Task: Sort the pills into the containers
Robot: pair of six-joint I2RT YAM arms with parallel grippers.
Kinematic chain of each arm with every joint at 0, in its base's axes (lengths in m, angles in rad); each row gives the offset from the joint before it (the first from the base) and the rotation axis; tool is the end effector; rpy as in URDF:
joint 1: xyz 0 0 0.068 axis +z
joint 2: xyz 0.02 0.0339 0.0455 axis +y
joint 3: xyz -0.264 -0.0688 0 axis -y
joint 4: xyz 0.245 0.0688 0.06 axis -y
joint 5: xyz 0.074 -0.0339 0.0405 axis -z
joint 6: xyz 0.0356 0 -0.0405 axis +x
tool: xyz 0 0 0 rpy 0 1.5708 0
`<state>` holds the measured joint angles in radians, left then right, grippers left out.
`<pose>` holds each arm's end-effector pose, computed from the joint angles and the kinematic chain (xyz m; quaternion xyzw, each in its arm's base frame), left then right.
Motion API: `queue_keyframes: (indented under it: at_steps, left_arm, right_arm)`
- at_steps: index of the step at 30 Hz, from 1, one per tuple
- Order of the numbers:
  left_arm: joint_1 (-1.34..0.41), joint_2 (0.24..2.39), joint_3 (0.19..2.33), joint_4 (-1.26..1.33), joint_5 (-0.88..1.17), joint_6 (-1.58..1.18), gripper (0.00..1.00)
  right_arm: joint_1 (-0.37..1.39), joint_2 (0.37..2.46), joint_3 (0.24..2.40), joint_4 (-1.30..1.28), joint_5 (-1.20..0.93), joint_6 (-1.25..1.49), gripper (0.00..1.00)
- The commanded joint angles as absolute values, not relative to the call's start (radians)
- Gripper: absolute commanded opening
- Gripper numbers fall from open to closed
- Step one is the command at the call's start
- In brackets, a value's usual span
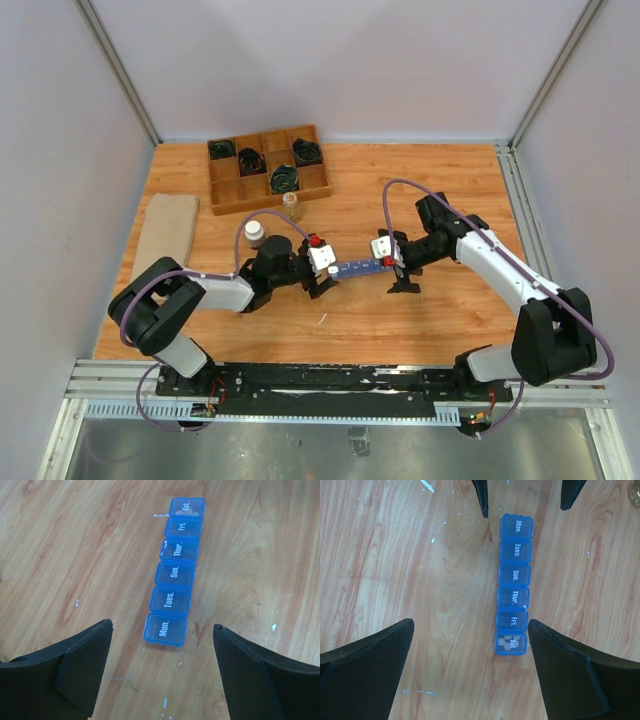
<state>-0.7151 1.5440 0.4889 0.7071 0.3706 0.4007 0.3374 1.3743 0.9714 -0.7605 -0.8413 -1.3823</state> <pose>0.2080 -0.1977 0.1573 0.5158 0.6268 -0.2373 0.5336 0.2329 0.1098 0.2418 -0.7313 0.5208 0.2544 0.3596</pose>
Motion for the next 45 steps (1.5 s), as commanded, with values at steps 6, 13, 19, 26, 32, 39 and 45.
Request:
queue_keyframes:
  at_steps: [6, 13, 19, 26, 32, 39, 45]
  left_arm:
    - [-0.707, 1.668, 0.602, 0.591, 0.427, 0.423, 0.75]
    - [-0.702, 1.728, 0.642, 0.586, 0.433, 0.432, 0.71]
    - [-0.699, 1.758, 0.666, 0.571, 0.457, 0.430, 0.64]
    - [-0.699, 1.774, 0.678, 0.569, 0.453, 0.431, 0.50]
    - [-0.699, 1.765, 0.674, 0.569, 0.455, 0.434, 0.35]
    - [-0.702, 1.647, 0.577, 0.627, 0.497, 0.426, 0.18]
    - [-0.751, 1.527, 0.472, 0.677, 0.473, 0.394, 0.17]
  right_arm:
    - [0.352, 1.347, 0.997, -0.761, -0.828, -1.307, 0.99]
    - [0.347, 1.335, 0.996, -0.758, -0.830, -1.293, 0.99]
    - [0.333, 1.338, 1.001, -0.754, -0.838, -1.268, 0.99]
    - [0.320, 1.353, 1.006, -0.753, -0.849, -1.252, 0.99]
    - [0.305, 1.354, 0.996, -0.742, -0.853, -1.249, 0.99]
    - [0.305, 1.318, 0.941, -0.731, -0.905, -1.334, 0.99]
    - [0.348, 1.303, 0.860, -0.672, -0.919, -1.405, 0.99]
